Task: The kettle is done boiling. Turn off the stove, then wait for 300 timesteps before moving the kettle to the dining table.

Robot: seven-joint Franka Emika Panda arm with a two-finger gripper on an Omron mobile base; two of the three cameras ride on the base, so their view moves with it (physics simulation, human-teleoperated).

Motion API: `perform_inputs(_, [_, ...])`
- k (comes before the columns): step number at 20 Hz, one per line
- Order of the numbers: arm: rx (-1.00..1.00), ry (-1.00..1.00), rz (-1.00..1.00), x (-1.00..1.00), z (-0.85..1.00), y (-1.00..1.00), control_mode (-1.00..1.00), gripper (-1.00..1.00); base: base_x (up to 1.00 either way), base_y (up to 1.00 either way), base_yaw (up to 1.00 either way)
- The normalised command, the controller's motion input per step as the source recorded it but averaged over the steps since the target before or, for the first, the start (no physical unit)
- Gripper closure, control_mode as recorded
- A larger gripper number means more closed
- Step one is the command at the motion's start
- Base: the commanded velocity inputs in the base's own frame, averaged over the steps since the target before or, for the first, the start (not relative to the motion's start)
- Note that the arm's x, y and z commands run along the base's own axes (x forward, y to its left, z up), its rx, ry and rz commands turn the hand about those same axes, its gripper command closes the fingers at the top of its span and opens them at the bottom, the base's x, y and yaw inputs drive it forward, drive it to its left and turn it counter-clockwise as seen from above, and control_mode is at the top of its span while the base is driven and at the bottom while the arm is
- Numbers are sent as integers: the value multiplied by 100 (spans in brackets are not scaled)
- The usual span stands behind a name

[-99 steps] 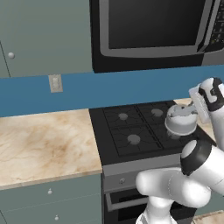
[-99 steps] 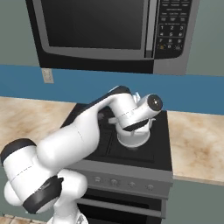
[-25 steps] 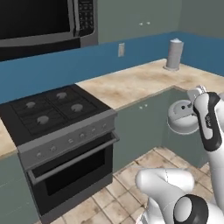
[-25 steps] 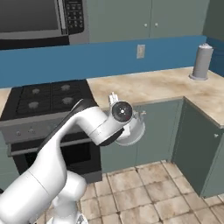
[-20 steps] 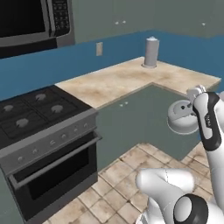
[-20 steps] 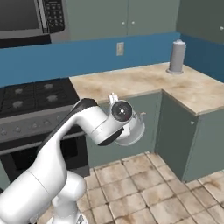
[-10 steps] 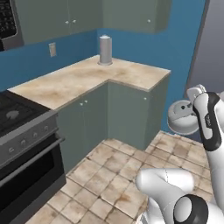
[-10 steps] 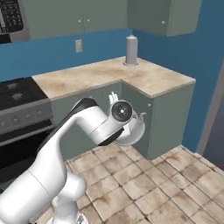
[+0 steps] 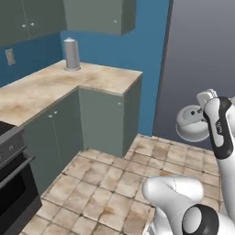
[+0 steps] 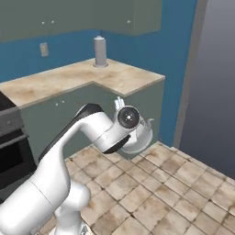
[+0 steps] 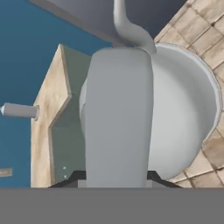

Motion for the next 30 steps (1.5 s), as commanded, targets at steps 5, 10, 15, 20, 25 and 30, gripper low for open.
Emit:
perform_inputs(5, [0,0,0,0,0,0,100,100,27,-32,-32])
perform_inputs(10, [0,0,0,0,0,0,100,100,38,-26,-31])
perform_inputs(15, [0,0,0,0,0,0,100,100,56,-29,-30])
perform_inputs(20, [0,0,0,0,0,0,100,100,63,-33,-29])
perform_inputs(25, [0,0,0,0,0,0,100,100,54,-32,-31])
perform_inputs(30, [0,0,0,0,0,0,100,100,-8,-10,-35])
